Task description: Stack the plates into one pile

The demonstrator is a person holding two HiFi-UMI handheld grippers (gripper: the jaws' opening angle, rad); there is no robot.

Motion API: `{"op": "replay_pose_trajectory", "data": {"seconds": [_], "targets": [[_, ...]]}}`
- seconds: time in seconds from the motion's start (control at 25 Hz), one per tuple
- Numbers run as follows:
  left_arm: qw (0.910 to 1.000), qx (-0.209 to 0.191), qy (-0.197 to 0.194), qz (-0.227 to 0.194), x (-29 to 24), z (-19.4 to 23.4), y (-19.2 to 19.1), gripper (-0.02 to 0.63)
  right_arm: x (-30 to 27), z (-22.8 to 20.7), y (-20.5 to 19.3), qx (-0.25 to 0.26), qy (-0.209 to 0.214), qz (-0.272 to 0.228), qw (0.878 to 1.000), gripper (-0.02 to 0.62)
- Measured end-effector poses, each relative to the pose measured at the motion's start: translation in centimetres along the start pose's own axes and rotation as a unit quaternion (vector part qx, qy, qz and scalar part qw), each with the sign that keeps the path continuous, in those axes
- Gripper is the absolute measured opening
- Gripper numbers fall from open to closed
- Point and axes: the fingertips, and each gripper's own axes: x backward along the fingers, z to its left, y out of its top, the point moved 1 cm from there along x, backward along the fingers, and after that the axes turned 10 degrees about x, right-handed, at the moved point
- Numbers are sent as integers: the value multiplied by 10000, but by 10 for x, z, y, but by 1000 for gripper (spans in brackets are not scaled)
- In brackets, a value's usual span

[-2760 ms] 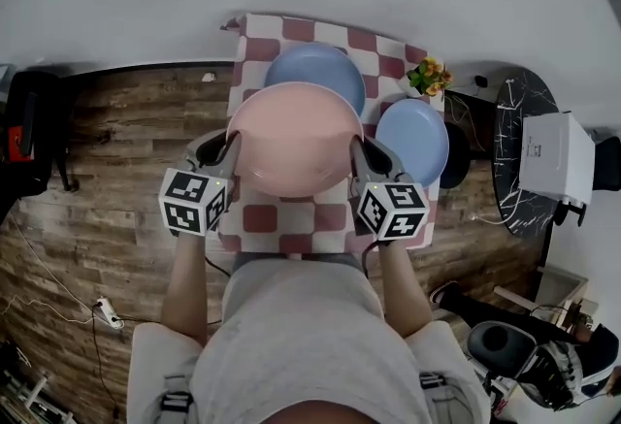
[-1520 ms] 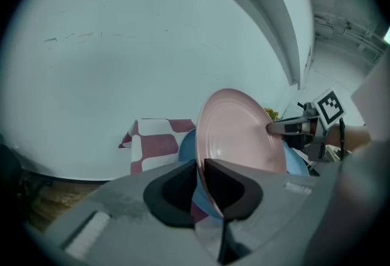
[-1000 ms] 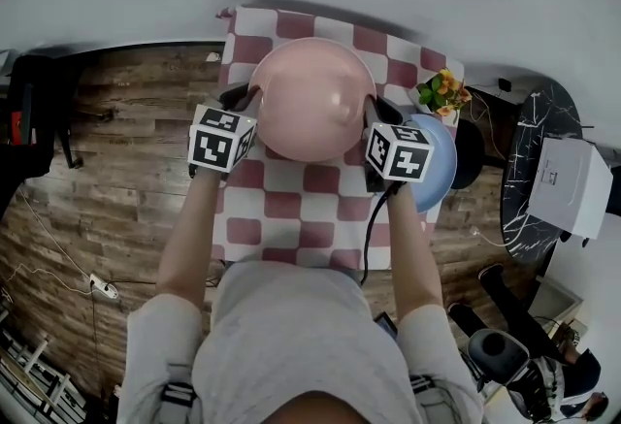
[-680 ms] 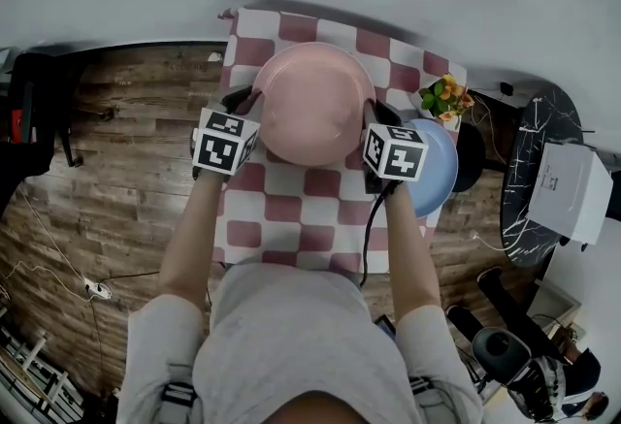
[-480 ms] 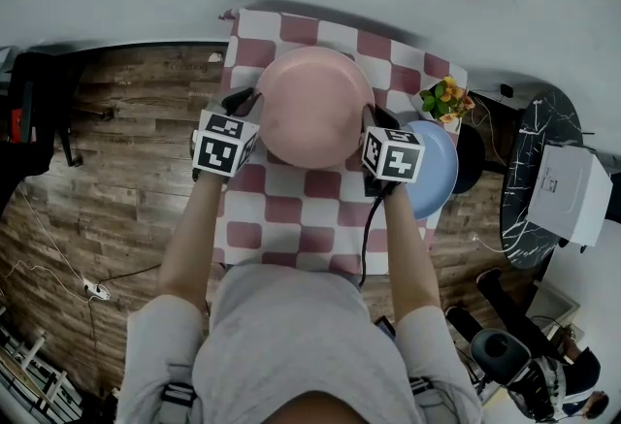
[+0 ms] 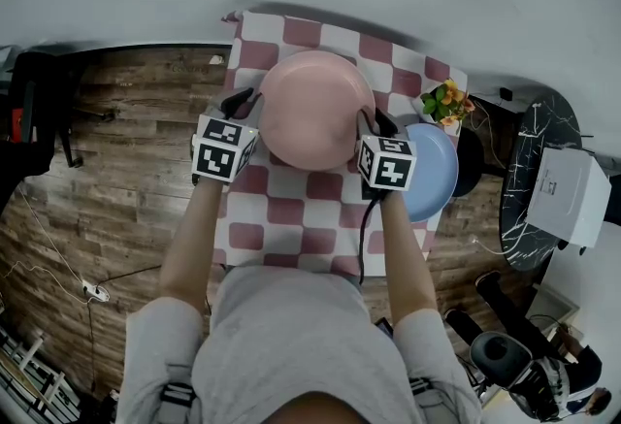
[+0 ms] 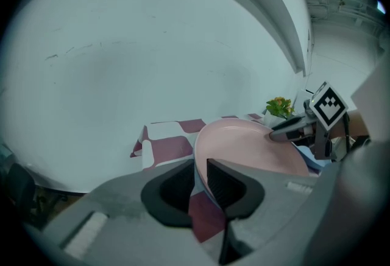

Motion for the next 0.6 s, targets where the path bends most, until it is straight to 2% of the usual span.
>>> {"op": "replay_pose_trajectory", "data": {"seconds": [0.16,0.28,0.6], "targets": [[9992,-90,1,-391,13,-4,14,39,15,-1,18,-187,-84,-521,9984,110],[9971,-148,-48,-747,27,-12,27,5,31,3,34,-137,-81,-885,9960,5],[9873,-349,-266,-1527,67,-37,63,5,92,18,72,-139,-133,-1895,9817,1]]}}
